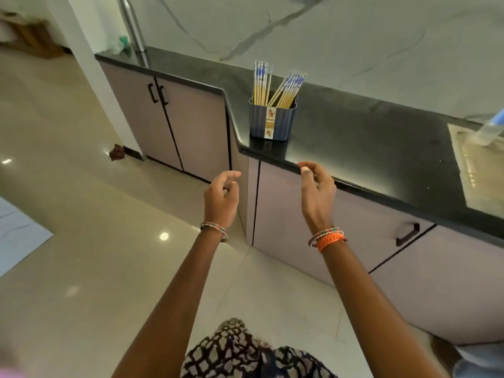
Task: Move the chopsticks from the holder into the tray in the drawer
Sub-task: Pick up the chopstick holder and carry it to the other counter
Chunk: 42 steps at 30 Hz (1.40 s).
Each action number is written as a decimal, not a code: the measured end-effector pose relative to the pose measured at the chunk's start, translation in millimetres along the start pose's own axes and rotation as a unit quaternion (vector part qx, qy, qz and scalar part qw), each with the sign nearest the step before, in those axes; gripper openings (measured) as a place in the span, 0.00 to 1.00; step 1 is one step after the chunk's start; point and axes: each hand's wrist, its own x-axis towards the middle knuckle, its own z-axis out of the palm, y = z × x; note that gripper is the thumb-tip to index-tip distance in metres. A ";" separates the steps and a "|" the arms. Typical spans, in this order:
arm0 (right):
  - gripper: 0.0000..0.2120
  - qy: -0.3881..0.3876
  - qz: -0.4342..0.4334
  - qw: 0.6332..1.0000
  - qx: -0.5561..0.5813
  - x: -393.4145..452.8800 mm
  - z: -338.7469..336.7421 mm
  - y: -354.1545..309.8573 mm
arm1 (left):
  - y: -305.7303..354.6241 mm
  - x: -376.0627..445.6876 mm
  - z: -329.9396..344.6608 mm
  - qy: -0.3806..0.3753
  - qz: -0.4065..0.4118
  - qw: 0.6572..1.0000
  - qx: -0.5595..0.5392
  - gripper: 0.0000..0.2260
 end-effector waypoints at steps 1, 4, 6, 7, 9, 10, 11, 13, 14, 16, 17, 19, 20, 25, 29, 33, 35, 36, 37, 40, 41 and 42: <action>0.11 0.001 0.006 1.000 0.004 15.7 5.0 4.2 | -3.4 13.4 8.4 0.001 -0.008 1.000 -0.011 0.11; 0.11 -0.007 0.008 1.000 0.000 61.6 22.4 18.6 | -16.0 58.6 30.9 -0.001 -0.035 0.998 -0.050 0.10; 0.11 -0.003 0.015 1.000 0.005 94.5 35.6 31.9 | -27.0 94.4 46.1 -0.015 -0.072 0.994 -0.085 0.10; 0.10 0.003 0.022 1.000 0.012 112.0 42.8 38.6 | -33.8 113.3 53.8 -0.024 -0.086 0.992 -0.093 0.10; 0.09 0.016 0.037 0.999 0.026 146.9 57.4 50.6 | -46.1 150.8 67.4 -0.032 -0.103 0.988 -0.109 0.10; 0.09 0.025 0.048 0.998 0.032 166.3 65.8 57.0 | -52.2 172.0 74.2 -0.029 -0.112 0.986 -0.119 0.09; 0.09 0.032 0.058 0.997 0.040 186.5 75.0 63.0 | -57.6 194.3 81.1 -0.025 -0.121 0.984 -0.131 0.09; 0.09 0.044 0.084 0.994 0.063 223.7 92.6 71.7 | -65.4 236.7 93.5 -0.028 -0.141 0.977 -0.155 0.09; 0.09 0.052 0.099 0.991 0.077 243.0 101.5 75.4 | -67.5 258.8 100.7 -0.036 -0.153 0.973 -0.168 0.09; 0.09 0.069 0.125 0.984 0.109 277.2 117.5 82.5 | -70.0 298.0 116.4 -0.054 -0.172 0.965 -0.193 0.08; 0.09 0.073 0.135 0.980 0.125 291.4 124.5 87.6 | -72.2 315.0 125.0 -0.062 -0.181 0.959 -0.208 0.09; 0.11 0.068 0.146 0.976 0.145 310.9 135.8 99.3 | -75.3 340.1 141.1 -0.085 -0.198 0.945 -0.246 0.12; 0.13 0.061 0.153 0.973 0.161 319.2 141.4 104.9 | -76.4 350.8 149.2 -0.106 -0.203 0.936 -0.268 0.14; 0.15 0.013 0.163 0.956 0.245 331.7 152.9 122.5 | -92.8 364.4 175.5 -0.185 -0.219 0.904 -0.317 0.18; 0.15 0.007 0.213 0.939 0.268 335.5 154.2 133.1 | -105.1 361.0 183.5 -0.162 -0.237 0.905 -0.313 0.17; 0.16 -0.013 0.242 0.936 0.256 341.2 156.1 138.4 | -99.7 357.0 183.1 -0.127 -0.218 0.917 -0.310 0.21; 0.16 -0.049 0.238 0.936 0.253 350.8 157.2 134.4 | -94.1 355.5 183.7 -0.089 -0.208 0.925 -0.305 0.20; 0.18 -0.066 0.234 0.937 0.250 355.8 158.4 132.2 | -91.6 355.3 183.8 -0.074 -0.206 0.926 -0.308 0.18; 0.20 -0.080 0.228 0.939 0.245 360.5 159.7 129.5 | -88.8 354.8 183.8 -0.065 -0.208 0.923 -0.319 0.18; 0.24 -0.143 0.209 0.938 0.239 376.6 164.9 118.5 | -84.2 350.9 180.1 -0.014 -0.213 0.911 -0.352 0.18; 0.23 -0.161 0.205 0.934 0.244 380.8 167.1 116.2 | -80.5 349.6 176.7 -0.004 -0.214 0.908 -0.361 0.17; 0.22 -0.177 0.202 0.930 0.251 383.9 169.9 112.8 | -75.5 347.8 172.7 0.007 -0.214 0.904 -0.370 0.17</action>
